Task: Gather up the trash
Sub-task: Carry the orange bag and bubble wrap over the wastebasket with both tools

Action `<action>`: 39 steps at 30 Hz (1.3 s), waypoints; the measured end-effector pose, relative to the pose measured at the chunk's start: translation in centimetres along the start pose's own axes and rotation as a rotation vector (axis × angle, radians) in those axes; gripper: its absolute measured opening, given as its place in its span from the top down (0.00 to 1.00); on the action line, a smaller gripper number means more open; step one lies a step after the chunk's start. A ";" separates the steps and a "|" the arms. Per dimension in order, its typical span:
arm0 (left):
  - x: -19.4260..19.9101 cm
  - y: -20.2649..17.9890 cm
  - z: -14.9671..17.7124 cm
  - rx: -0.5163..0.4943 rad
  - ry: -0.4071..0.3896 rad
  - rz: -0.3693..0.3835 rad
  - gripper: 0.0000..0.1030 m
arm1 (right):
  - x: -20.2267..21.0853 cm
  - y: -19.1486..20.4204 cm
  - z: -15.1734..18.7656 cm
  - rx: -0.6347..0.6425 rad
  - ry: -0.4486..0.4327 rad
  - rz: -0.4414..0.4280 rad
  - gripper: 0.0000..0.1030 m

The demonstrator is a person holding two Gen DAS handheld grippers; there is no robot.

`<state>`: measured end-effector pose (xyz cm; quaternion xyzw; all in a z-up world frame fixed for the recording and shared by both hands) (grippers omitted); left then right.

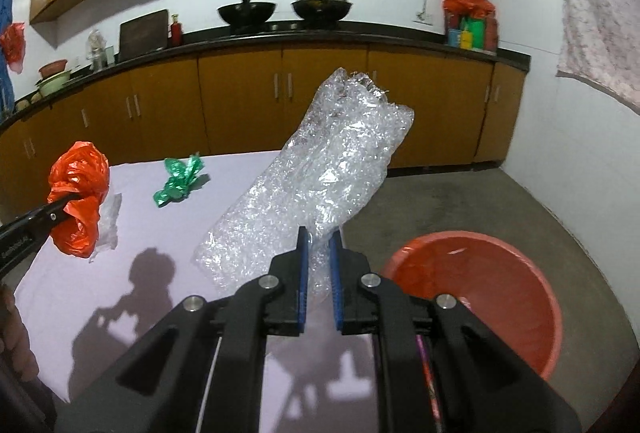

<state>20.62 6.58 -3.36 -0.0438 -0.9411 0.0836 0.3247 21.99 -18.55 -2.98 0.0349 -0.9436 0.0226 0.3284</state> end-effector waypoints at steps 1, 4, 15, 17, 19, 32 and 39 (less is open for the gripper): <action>0.0 -0.6 0.0 -0.007 0.001 0.009 0.73 | 0.3 -0.5 0.1 -0.007 -0.003 0.008 0.89; -0.1 -2.0 0.0 -0.027 0.004 0.032 0.73 | 1.2 -1.9 0.5 -0.028 -0.013 0.029 0.89; -1.2 -8.0 -0.4 -0.102 0.022 0.133 0.73 | 3.9 -7.5 2.1 -0.105 -0.040 0.119 0.89; -1.5 -9.1 -0.3 -0.119 0.028 0.153 0.73 | 4.1 -8.4 2.6 -0.120 -0.037 0.133 0.89; -1.8 -10.5 -0.3 -0.137 0.036 0.174 0.73 | 4.3 -9.2 3.0 -0.133 -0.034 0.148 0.89; -4.4 -16.9 0.7 -0.230 0.096 0.254 0.73 | 4.0 -13.8 5.2 -0.208 -0.002 0.207 0.89; -6.1 -19.6 1.6 -0.262 0.136 0.270 0.74 | 3.0 -15.7 6.2 -0.237 0.021 0.226 0.89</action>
Point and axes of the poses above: each gripper's, at about its wrist camera, not at the fingertips, and x roughly against the way its jaws point, y to its left, z to its underside, the point moved 1 cm from there along -x, roughly the way its jaws point, and after that the axes turned 9 degrees about y, right-handed, at the moved point
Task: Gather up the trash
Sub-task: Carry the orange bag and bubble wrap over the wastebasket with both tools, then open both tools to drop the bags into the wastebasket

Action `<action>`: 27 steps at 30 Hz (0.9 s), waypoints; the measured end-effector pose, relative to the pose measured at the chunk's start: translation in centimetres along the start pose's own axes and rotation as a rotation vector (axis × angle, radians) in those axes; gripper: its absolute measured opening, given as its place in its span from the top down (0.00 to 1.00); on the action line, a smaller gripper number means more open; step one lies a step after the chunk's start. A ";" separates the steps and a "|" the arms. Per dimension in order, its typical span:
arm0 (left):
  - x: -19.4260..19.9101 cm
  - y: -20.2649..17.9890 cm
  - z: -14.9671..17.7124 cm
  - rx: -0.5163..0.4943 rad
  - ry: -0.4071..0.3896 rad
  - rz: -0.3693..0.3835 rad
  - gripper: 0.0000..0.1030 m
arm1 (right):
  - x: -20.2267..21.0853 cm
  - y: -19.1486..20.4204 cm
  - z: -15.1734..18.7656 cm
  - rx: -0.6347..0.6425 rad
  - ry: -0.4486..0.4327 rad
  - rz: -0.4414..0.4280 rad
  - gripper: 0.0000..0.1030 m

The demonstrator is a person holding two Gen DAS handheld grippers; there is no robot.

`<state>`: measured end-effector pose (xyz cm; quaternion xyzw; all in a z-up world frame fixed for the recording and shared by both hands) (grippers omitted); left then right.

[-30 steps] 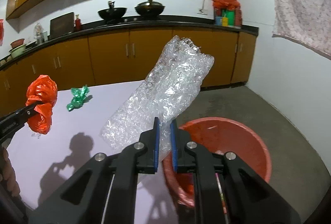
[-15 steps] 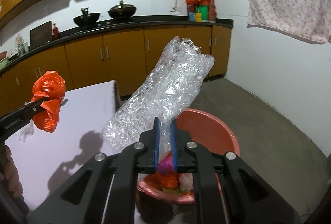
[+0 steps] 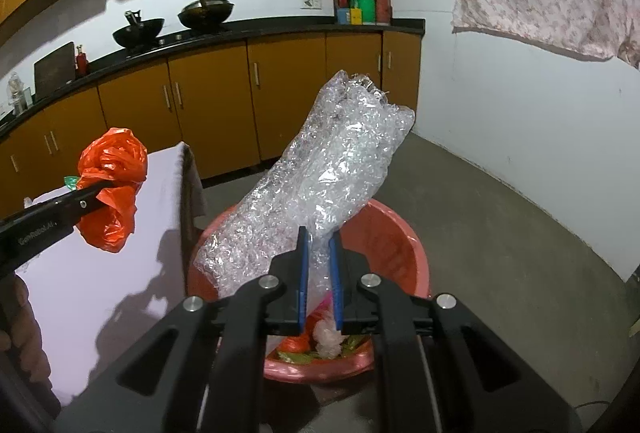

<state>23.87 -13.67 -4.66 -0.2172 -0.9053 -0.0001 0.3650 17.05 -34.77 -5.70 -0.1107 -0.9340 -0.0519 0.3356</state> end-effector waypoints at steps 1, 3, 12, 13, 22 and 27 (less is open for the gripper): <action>-0.4 -0.3 0.0 -0.005 0.006 0.002 0.74 | -0.3 -0.3 0.1 -0.007 0.005 0.003 0.89; -0.9 -0.8 0.0 -0.012 0.015 0.008 0.74 | -0.7 -0.8 0.3 -0.020 0.012 0.006 0.89; -3.8 -2.6 0.0 -0.051 0.068 0.029 0.73 | -2.6 -2.0 1.2 -0.056 0.046 0.020 0.89; -4.1 -2.7 0.0 -0.053 0.072 0.033 0.74 | -2.8 -2.2 1.2 -0.059 0.049 0.023 0.89; -6.4 -4.0 0.2 -0.076 0.121 0.049 0.73 | -4.3 -2.9 1.2 -0.067 0.075 0.026 0.89; -6.9 -4.3 0.1 -0.082 0.134 0.057 0.56 | -4.7 -3.0 1.0 -0.071 0.076 0.009 0.84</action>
Point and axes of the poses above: each gripper's, at about its wrist camera, not at the fingertips, and x roughly against the way its jaws point, y to its left, z to its underside, the point moved 1 cm from there along -x, roughly the way its jaws point, and after that the axes turned 9 degrees about y, right-handed, at the moved point
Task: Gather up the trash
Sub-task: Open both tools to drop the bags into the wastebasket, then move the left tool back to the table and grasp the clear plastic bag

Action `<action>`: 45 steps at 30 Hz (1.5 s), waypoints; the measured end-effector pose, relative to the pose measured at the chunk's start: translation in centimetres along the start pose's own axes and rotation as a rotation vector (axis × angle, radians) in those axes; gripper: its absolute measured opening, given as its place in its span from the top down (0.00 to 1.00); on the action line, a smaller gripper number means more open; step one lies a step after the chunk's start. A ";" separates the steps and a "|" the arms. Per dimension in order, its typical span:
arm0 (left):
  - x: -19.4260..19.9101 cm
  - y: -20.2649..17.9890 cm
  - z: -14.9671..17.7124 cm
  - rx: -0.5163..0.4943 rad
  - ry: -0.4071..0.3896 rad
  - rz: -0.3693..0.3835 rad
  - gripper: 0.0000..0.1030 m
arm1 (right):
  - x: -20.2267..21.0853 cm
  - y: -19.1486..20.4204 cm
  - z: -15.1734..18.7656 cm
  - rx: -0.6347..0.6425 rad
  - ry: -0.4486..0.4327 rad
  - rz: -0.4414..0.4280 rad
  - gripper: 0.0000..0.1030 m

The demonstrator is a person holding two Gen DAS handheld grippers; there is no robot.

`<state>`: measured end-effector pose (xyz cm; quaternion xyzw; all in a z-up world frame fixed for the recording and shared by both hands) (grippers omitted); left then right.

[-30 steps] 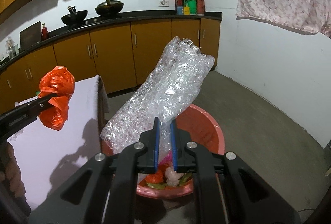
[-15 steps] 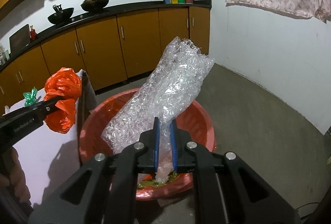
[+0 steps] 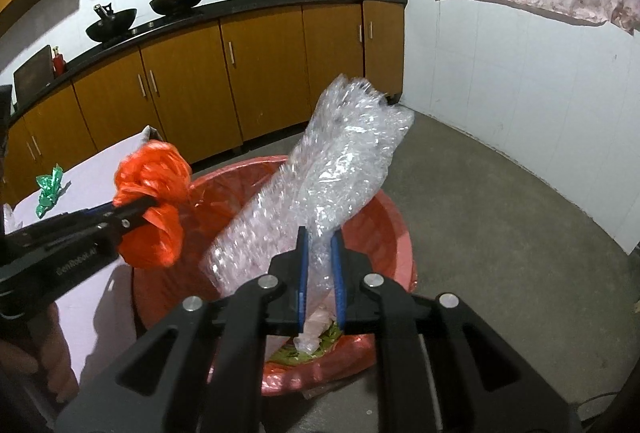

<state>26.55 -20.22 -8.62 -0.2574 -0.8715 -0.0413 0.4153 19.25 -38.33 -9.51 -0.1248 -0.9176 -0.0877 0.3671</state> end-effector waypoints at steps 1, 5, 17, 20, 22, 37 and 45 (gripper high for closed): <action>0.0 0.2 0.1 0.004 -0.001 -0.003 0.52 | 0.0 -0.1 0.1 -0.004 0.000 -0.008 0.75; 0.3 1.6 0.5 0.033 -0.004 -0.019 0.45 | 0.1 -0.5 0.3 -0.016 -0.004 -0.015 0.63; 5.2 8.5 3.3 0.192 -0.075 -0.148 0.18 | 1.5 0.9 0.6 -0.001 -0.052 0.012 0.18; 7.2 11.1 4.3 0.244 -0.102 -0.207 0.12 | 2.0 2.1 0.6 0.018 -0.069 -0.008 0.12; 8.9 13.6 5.2 0.282 -0.123 -0.273 0.08 | 2.4 3.2 0.5 0.033 -0.082 -0.032 0.06; 17.3 35.0 11.4 0.657 -0.123 -0.693 0.02 | 2.2 13.6 0.4 0.179 -0.029 -0.178 0.04; 15.5 39.0 11.6 0.659 -0.052 -0.650 0.02 | 1.7 19.2 0.2 0.257 -0.023 -0.211 0.04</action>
Point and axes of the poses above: each gripper's, at about its wrist camera, not at the fingertips, and x roughly against the way its jaws point, y to its left, z to its underside, the point moved 1 cm from there along -x, roughly the way its jaws point, and after that the axes turned 9 degrees about y, right-handed, at the moved point
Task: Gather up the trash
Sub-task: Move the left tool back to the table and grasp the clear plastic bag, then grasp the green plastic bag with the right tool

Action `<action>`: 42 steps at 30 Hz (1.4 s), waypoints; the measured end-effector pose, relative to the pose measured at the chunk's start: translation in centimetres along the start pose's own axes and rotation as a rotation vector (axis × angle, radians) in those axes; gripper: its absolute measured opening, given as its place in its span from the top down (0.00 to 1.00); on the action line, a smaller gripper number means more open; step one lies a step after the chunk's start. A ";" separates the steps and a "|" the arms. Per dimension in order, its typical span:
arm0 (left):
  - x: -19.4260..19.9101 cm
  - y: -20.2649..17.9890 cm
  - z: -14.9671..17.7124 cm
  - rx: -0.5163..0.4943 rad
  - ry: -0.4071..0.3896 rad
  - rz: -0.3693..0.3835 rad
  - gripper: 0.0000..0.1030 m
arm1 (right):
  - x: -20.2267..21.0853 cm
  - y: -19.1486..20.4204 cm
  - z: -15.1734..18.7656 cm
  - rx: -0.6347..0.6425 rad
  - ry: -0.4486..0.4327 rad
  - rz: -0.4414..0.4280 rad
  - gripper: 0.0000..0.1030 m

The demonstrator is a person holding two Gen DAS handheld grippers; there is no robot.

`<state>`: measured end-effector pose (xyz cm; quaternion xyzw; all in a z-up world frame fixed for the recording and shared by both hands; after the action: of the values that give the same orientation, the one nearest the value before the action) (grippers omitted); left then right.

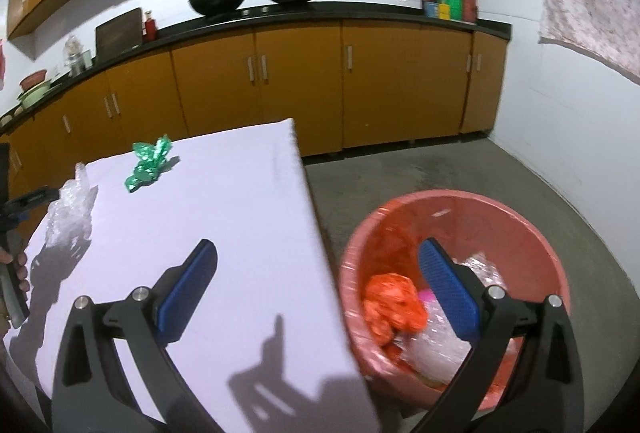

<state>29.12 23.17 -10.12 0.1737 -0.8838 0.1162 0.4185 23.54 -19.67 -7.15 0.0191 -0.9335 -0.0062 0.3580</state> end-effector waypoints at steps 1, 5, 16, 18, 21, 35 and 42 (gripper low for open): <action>-0.4 -0.1 0.0 -0.012 0.009 0.008 0.02 | -0.3 0.7 -0.2 0.010 0.002 -0.005 0.04; -1.8 -0.2 -0.3 -0.027 0.058 0.043 0.19 | -1.5 3.3 -0.7 0.040 0.011 -0.030 0.04; -2.3 0.4 -0.6 -0.091 0.040 0.083 0.76 | -5.5 10.9 -3.3 0.110 0.029 -0.149 0.04; -1.8 0.8 -0.7 -0.085 0.020 0.089 0.78 | -6.4 12.3 -3.7 0.118 0.036 -0.174 0.04; -0.4 2.0 -0.9 -0.055 -0.021 0.112 0.78 | -8.1 14.5 -4.6 0.123 0.055 -0.217 0.09; -0.1 2.7 -3.2 0.003 -0.101 0.091 0.78 | -19.5 23.8 -9.7 0.042 0.202 -0.301 0.31; -0.4 1.9 -3.3 0.004 -0.092 0.079 0.78 | -23.0 26.6 -11.1 0.061 0.246 -0.267 0.39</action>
<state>30.91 26.14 -8.51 0.1446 -0.9080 0.1263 0.3724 47.18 7.89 -13.57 0.1542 -0.8717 -0.0228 0.4647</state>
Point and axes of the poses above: each gripper's, at about its wrist camera, not at the fingertips, and x roughly against the way its jaws point, y to its left, z to its underside, the point moved 1 cm from there along -x, roughly the way its jaws point, and after that the axes turned 9 degrees about y, right-handed, at the moved point
